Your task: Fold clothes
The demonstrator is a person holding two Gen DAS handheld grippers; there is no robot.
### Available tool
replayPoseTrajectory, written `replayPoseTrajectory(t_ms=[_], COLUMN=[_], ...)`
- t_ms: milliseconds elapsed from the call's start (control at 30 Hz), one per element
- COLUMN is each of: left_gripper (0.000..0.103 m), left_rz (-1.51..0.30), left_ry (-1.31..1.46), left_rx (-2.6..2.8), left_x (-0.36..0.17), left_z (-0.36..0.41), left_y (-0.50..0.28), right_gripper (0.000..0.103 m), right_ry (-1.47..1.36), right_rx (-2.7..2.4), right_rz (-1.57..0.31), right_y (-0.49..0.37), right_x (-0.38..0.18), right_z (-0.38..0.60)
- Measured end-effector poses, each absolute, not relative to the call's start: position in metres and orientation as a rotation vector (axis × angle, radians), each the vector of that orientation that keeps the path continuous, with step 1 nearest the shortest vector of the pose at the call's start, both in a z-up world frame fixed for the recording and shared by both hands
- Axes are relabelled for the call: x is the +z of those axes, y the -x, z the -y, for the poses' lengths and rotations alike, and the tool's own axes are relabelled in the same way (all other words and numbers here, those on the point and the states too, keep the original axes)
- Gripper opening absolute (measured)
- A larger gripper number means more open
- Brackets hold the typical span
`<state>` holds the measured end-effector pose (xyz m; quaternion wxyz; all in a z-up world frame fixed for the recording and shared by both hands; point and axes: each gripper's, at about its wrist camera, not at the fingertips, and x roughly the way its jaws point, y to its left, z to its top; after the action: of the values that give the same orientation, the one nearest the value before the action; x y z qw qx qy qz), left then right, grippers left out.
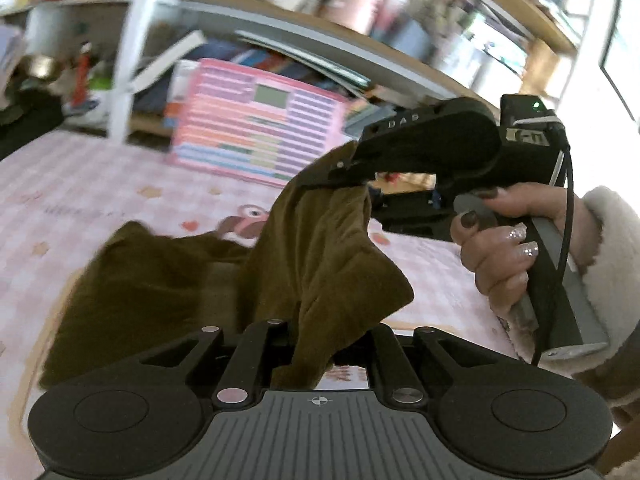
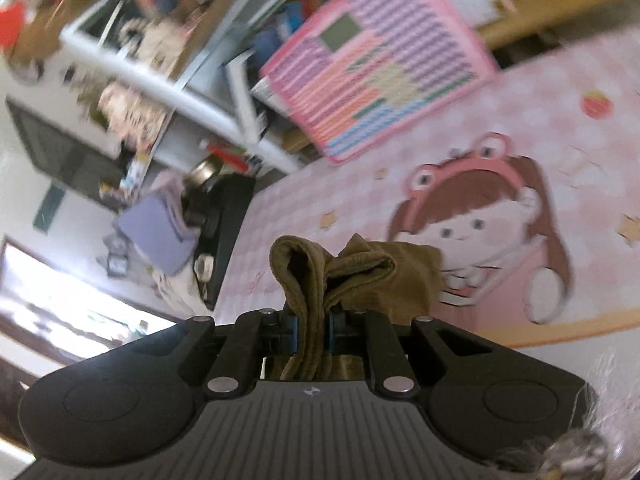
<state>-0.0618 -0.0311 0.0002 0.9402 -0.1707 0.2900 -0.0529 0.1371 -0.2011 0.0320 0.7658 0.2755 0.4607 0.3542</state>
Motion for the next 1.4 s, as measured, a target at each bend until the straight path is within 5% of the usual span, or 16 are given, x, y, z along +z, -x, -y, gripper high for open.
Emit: replayPoseTrajectory(t_ms=[167, 267, 333, 400, 600, 833, 900, 967, 1067, 1200, 1333, 1400], left_gripper=[0.014, 0.023, 0.041, 0.053, 0.061, 0.056, 0.015, 0.01, 0.01, 0.015, 0.019, 0.039], left_rz=[-0.612, -0.683, -0.726, -0.749, -0.748, -0.77, -0.77, -0.71, -0.582, -0.802, -0.788, -0.75], left_ry=[0.451, 0.493, 0.504, 0.491, 0.469, 0.42, 0.364, 0.294, 0.234, 0.338, 0.396, 0.439], left_rx=[-0.059, -0.044, -0.026, 0.005, -0.089, -0.196, -0.23, -0.281, -0.341, -0.245, -0.286, -0.29], left_x=[-0.009, -0.017, -0.023, -0.027, -0.03, -0.04, -0.042, -0.031, -0.008, -0.058, -0.064, -0.057], left_z=[-0.019, -0.056, -0.081, -0.103, -0.133, -0.13, -0.121, -0.112, -0.111, -0.139, -0.151, -0.158], left_y=[0.075, 0.075, 0.077, 0.082, 0.057, -0.003, -0.01, -0.006, 0.011, -0.02, -0.024, -0.024], right_gripper=[0.013, 0.027, 0.052, 0.054, 0.065, 0.076, 0.076, 0.076, 0.076, 0.076, 0.076, 0.076], right_ry=[-0.506, -0.469, -0.471, -0.509, -0.415, -0.265, -0.258, -0.24, -0.18, -0.132, -0.124, -0.115], right_rx=[0.786, 0.76, 0.754, 0.737, 0.551, 0.257, 0.244, 0.233, 0.229, 0.221, 0.245, 0.245], right_rz=[-1.002, -1.027, -1.039, -1.007, -0.87, -0.832, -0.872, -0.906, -0.9, -0.905, -0.93, -0.922], right_y=[-0.127, -0.125, -0.124, -0.12, -0.086, -0.002, 0.009, 0.015, 0.019, 0.012, 0.01, 0.012], right_x=[0.031, 0.021, 0.015, 0.017, 0.024, -0.013, -0.027, -0.04, -0.044, -0.051, -0.062, -0.06], right_z=[0.136, 0.1, 0.081, 0.075, 0.099, 0.135, 0.13, 0.122, 0.108, 0.09, 0.081, 0.08])
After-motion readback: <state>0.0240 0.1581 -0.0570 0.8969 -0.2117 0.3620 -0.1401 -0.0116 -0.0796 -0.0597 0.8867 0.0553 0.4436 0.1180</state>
